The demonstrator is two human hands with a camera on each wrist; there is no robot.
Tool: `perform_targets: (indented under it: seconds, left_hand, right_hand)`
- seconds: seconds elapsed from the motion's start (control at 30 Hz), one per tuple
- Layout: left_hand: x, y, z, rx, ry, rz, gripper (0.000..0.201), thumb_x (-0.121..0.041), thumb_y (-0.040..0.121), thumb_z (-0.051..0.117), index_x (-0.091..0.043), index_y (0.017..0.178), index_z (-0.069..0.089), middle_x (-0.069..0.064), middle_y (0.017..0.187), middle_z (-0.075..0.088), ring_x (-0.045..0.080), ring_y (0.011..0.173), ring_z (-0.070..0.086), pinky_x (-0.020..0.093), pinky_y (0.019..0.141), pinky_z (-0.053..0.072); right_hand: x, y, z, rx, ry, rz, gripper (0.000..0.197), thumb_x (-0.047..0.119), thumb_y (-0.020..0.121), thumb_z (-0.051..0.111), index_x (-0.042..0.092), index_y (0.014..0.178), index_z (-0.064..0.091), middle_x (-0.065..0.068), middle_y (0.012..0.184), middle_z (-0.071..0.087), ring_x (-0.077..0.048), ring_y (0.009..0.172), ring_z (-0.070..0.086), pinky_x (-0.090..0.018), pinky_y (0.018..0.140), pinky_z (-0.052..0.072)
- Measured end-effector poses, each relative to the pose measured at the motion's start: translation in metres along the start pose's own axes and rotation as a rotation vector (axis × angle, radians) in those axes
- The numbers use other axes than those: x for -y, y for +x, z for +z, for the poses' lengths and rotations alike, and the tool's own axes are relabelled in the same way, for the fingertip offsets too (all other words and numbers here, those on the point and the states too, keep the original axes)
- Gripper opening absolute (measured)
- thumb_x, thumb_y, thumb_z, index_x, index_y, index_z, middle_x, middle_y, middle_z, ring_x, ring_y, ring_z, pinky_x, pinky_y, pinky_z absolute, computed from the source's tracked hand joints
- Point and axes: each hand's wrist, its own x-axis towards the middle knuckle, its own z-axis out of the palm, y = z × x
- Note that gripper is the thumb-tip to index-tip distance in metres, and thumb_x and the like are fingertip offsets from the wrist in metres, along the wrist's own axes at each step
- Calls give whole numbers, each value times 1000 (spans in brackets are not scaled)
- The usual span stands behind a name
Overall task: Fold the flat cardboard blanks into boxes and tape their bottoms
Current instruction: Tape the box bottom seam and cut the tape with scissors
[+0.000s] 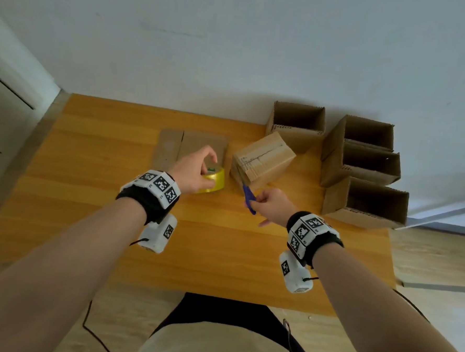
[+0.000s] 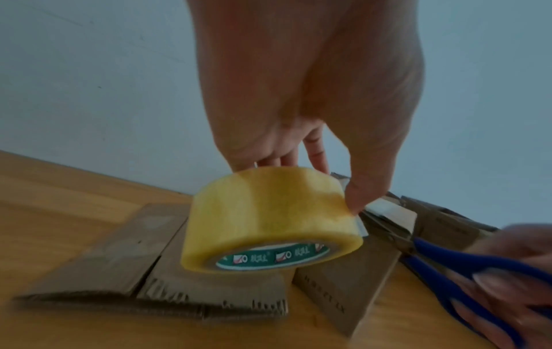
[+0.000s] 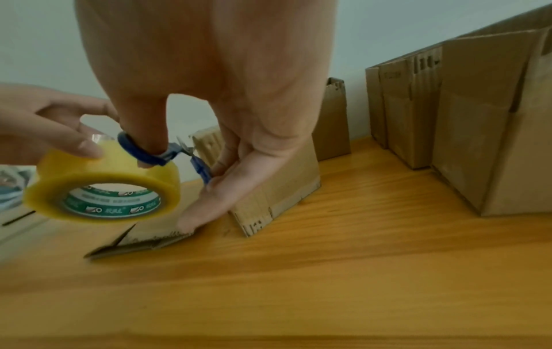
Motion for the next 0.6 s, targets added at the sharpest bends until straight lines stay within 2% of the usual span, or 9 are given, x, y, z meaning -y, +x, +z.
perform_targets:
  seconds: [0.03, 0.1, 0.2, 0.23, 0.33, 0.47, 0.6]
  left_hand:
    - [0, -4, 5, 19, -11, -14, 49, -14, 76, 74, -22, 113, 44, 5, 86, 61, 19, 73, 60, 29, 59, 51]
    - [0, -11, 18, 50, -23, -34, 49, -15, 74, 75, -22, 111, 44, 5, 88, 62, 21, 77, 62, 32, 63, 53]
    - [0, -20, 36, 71, -9, -26, 48, -15, 70, 77, -20, 106, 46, 7, 89, 62, 25, 82, 61, 42, 72, 53]
    - [1, -22, 41, 77, -15, -22, 47, -14, 69, 77, -20, 105, 47, 7, 89, 62, 26, 82, 61, 43, 72, 53]
    - [2, -25, 52, 120, 0, -20, 48, -15, 67, 77, -20, 103, 46, 6, 87, 60, 25, 77, 59, 39, 67, 49]
    - [1, -31, 68, 263, 144, -50, 48, -21, 71, 75, -22, 108, 44, -5, 83, 49, 13, 70, 49, 26, 57, 41]
    - [-3, -34, 80, 418, 385, -28, 53, -23, 75, 73, -20, 116, 40, -3, 87, 51, 18, 77, 52, 29, 58, 41]
  right_hand:
    - [-1, 0, 0, 0, -36, -5, 21, 24, 91, 60, 4, 88, 57, -16, 83, 61, -22, 74, 63, -37, 63, 60]
    - [-3, 3, 0, 10, -80, -7, 26, 27, 89, 62, 2, 92, 58, -18, 92, 67, -25, 80, 67, -38, 64, 60]
    - [-3, 4, -1, 13, -102, -7, 24, 28, 89, 62, 5, 94, 58, -8, 75, 59, -19, 68, 61, -40, 67, 60]
    - [-3, 4, -2, 14, -107, -9, 24, 29, 88, 62, 6, 94, 59, -7, 75, 58, -18, 67, 61, -40, 67, 60]
    - [-5, 6, -3, 12, -127, -20, 26, 29, 88, 62, 5, 97, 60, -13, 90, 64, -20, 74, 64, -40, 66, 60]
    - [-7, 8, -5, 26, -143, -35, 23, 27, 88, 63, 6, 97, 58, -15, 98, 66, -25, 81, 66, -41, 67, 60]
    - [-10, 11, -7, 33, -151, -45, 25, 27, 86, 65, 5, 96, 61, -15, 99, 68, -25, 84, 67, -40, 66, 60]
